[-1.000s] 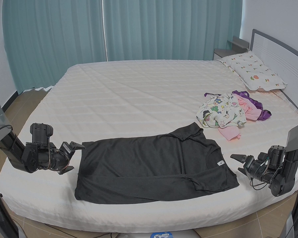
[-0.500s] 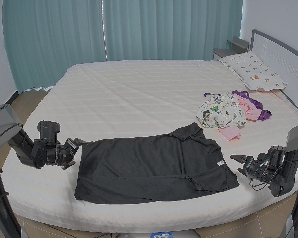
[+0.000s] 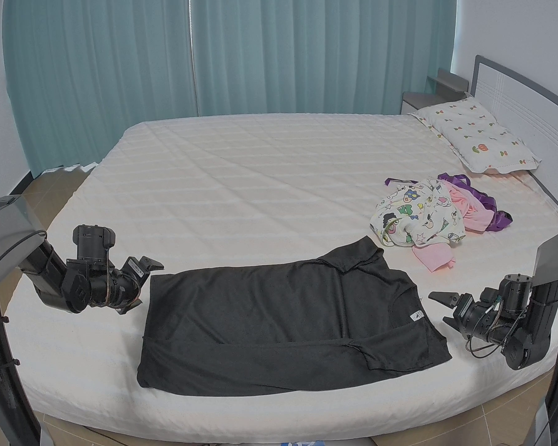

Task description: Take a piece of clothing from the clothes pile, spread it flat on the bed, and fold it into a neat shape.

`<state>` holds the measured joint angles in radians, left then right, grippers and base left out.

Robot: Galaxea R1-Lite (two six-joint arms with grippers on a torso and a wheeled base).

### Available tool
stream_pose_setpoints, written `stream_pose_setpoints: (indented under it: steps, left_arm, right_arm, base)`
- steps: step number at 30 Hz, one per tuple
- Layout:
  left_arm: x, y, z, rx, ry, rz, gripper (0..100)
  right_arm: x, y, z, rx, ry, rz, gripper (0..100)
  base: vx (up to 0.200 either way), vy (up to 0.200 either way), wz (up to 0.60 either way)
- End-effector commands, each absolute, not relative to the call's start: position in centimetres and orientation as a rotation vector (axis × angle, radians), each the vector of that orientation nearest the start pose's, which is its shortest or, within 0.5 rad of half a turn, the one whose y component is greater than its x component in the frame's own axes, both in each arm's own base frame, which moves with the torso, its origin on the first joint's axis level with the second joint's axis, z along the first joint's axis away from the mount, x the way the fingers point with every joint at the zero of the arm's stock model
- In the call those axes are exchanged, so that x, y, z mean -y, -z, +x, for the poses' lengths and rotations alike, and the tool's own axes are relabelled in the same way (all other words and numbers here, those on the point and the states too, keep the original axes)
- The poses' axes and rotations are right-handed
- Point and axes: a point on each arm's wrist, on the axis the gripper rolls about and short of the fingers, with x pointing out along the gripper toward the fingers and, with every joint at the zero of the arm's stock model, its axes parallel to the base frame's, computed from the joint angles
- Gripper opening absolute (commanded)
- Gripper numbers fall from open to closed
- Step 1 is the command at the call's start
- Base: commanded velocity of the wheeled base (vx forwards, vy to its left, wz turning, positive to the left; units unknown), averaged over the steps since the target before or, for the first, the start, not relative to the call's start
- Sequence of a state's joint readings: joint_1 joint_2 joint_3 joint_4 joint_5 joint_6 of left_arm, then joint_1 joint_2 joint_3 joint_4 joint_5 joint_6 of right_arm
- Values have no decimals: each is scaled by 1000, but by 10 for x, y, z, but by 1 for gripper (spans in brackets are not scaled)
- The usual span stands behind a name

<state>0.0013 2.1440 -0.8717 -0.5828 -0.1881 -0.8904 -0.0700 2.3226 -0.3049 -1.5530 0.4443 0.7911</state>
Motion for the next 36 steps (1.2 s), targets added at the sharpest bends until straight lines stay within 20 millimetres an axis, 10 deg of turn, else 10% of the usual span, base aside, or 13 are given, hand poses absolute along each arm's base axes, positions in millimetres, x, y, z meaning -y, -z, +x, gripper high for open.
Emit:
stream_pose_setpoints:
  steps: [1, 34, 35, 36]
  left_arm:
    - [4, -38, 376, -714, -126, -878, 100]
    - [7, 18, 440, -691, -75, -535, 100]
    - [7, 23, 440, -704, -74, -520, 0]
    - [7, 24, 440, -700, -74, -513, 0]
  right_arm:
    - [10, 15, 288, -568, -179, 883, 100]
    - [-3, 16, 308, -518, -177, 838, 100]
    - [-6, 15, 314, -509, -175, 831, 100]
    - [-10, 13, 319, -507, -180, 826, 100]
  base:
    - [0, 0, 0]
    - [0, 0, 0]
    - [0, 0, 0]
    - [0, 0, 0]
